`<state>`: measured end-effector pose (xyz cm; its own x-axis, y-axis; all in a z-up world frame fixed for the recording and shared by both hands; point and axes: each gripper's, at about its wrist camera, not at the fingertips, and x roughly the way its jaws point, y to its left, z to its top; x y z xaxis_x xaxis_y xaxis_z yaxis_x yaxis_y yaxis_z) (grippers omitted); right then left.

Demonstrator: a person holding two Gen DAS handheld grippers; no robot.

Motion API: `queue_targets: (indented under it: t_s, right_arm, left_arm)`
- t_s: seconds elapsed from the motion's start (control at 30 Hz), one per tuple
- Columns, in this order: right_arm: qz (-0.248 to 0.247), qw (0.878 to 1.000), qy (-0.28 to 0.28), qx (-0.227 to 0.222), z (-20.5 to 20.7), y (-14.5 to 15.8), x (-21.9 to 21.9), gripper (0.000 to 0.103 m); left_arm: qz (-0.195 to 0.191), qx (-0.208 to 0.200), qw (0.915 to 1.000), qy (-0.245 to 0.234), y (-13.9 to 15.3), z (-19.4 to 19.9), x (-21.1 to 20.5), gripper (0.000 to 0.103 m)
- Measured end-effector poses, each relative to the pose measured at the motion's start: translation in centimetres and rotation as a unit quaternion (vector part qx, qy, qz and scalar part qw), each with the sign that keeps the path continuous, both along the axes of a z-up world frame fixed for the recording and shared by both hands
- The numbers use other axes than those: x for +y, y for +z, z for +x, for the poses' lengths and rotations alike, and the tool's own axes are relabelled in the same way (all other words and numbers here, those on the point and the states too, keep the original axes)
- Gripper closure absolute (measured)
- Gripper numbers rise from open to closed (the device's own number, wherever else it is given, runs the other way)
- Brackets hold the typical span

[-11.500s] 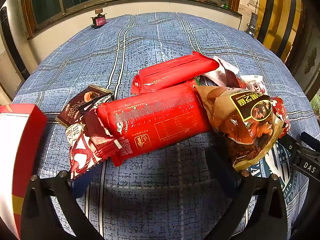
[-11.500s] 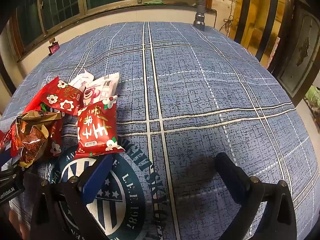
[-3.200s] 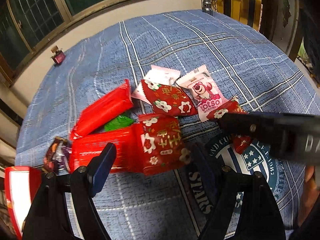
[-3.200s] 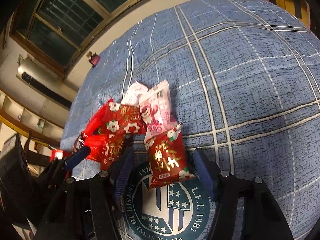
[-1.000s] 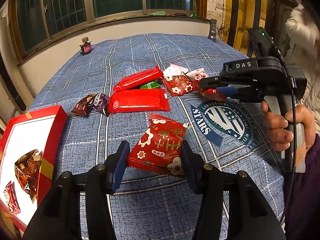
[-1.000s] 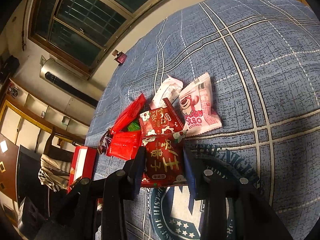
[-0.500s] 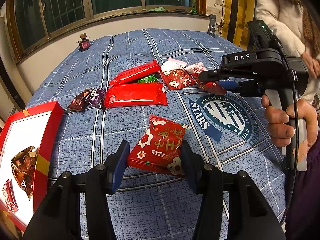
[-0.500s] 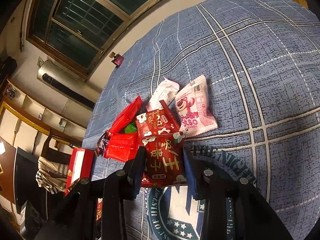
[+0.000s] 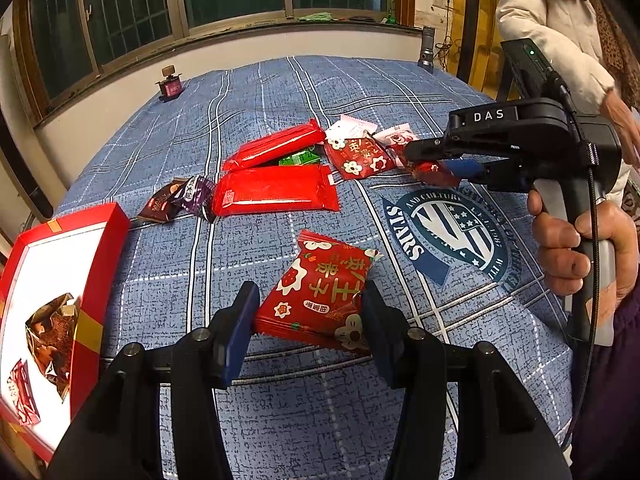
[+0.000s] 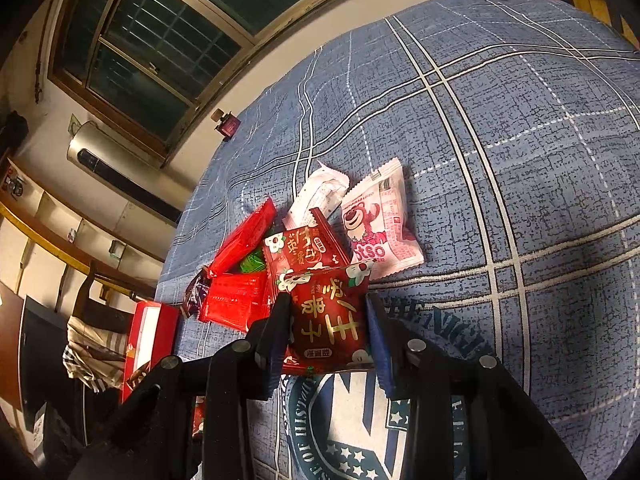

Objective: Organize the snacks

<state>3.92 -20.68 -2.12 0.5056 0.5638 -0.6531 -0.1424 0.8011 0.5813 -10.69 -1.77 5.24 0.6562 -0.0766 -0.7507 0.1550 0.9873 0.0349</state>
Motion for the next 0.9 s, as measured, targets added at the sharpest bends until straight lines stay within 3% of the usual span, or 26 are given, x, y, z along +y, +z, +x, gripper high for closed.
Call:
queue_targets:
  t_s: [0.4,0.63,0.7,0.9]
  right_arm:
    - [-0.004,1.000,-0.005,-0.018,-0.5,0.8,0.0,0.065]
    - [-0.011,0.997,0.025,-0.074,-1.8,2.7,1.5,0.065]
    - [-0.027,0.997,0.040,-0.068,-1.7,2.4,2.4,0.065]
    - [-0.012,0.999,-0.038,-0.033,-0.8,1.5,-1.0,0.065]
  left_arm:
    - [-0.001,-0.001,1.0000,0.001,0.3,-0.1,-0.2,0.053]
    - [-0.005,-0.047,0.9985,0.029,3.5,-0.1,2.0,0.053]
    - [0.004,-0.050,0.9979,0.041,3.9,0.3,2.6,0.053]
    - [-0.007,-0.048,0.9979,0.042,3.7,0.7,2.8,0.053]
